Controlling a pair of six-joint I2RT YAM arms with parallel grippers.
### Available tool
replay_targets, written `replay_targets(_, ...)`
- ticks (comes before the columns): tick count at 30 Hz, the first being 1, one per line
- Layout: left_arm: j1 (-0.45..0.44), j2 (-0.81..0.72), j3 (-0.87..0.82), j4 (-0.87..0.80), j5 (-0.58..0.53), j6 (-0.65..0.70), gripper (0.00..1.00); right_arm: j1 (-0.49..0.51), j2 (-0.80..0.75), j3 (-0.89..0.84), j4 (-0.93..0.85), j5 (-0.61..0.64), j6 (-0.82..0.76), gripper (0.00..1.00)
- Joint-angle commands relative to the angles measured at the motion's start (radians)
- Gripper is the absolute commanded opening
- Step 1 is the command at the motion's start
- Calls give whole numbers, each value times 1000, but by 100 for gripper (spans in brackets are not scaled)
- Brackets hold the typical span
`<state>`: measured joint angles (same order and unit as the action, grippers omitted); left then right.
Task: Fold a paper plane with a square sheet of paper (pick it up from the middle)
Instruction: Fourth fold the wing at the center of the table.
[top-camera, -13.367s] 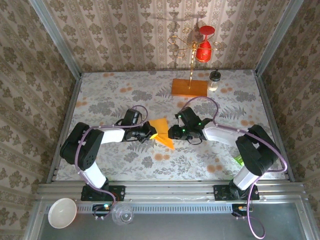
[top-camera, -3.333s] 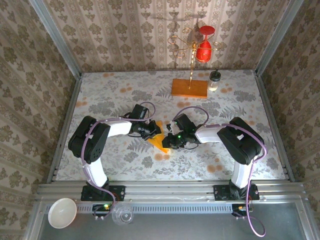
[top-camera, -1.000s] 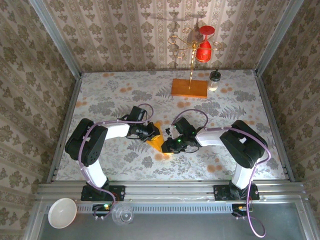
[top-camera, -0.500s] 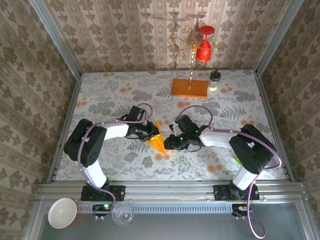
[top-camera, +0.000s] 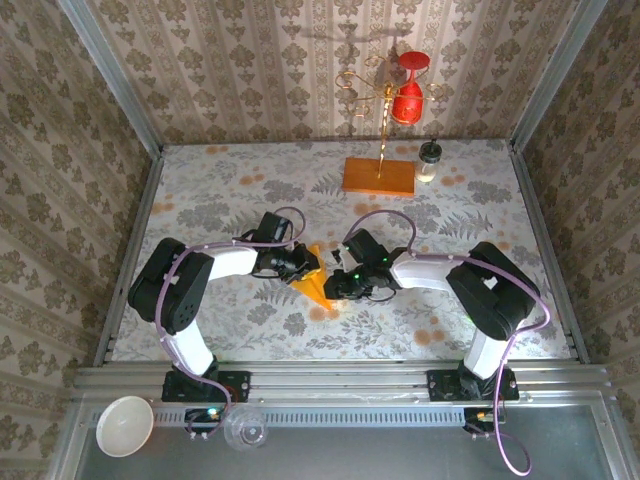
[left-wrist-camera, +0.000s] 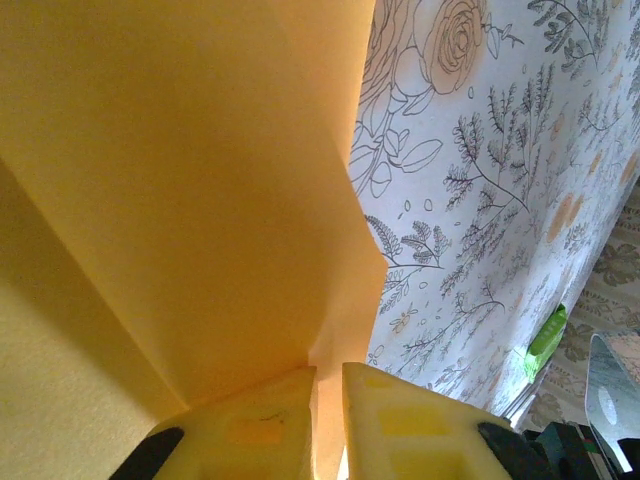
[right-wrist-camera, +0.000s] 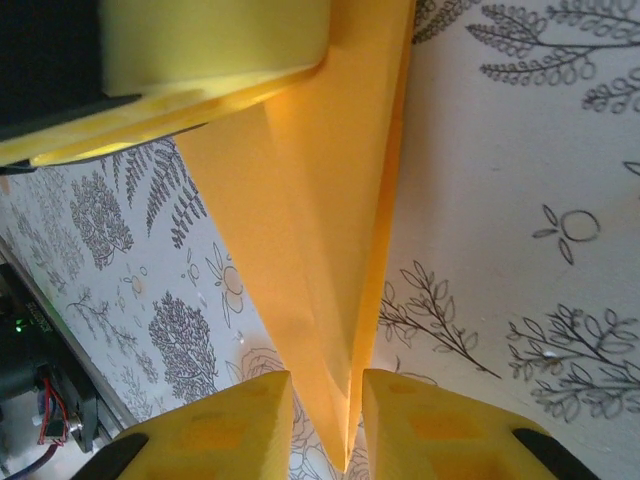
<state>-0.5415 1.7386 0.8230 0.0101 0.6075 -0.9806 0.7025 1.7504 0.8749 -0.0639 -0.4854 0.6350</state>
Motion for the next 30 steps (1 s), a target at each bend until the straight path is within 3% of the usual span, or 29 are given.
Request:
replay_targets(1,9,-27,-24,8,14,-13,16,9,29,31,-48,2,-21,26)
replay_targets(21,14,27,-25,22,17,6,16,-29,-97,-37,-29,123,33,25)
replay_targets(30,14,43,-21,24,21,8,16,-32,-106,-39,-9,105,38,24)
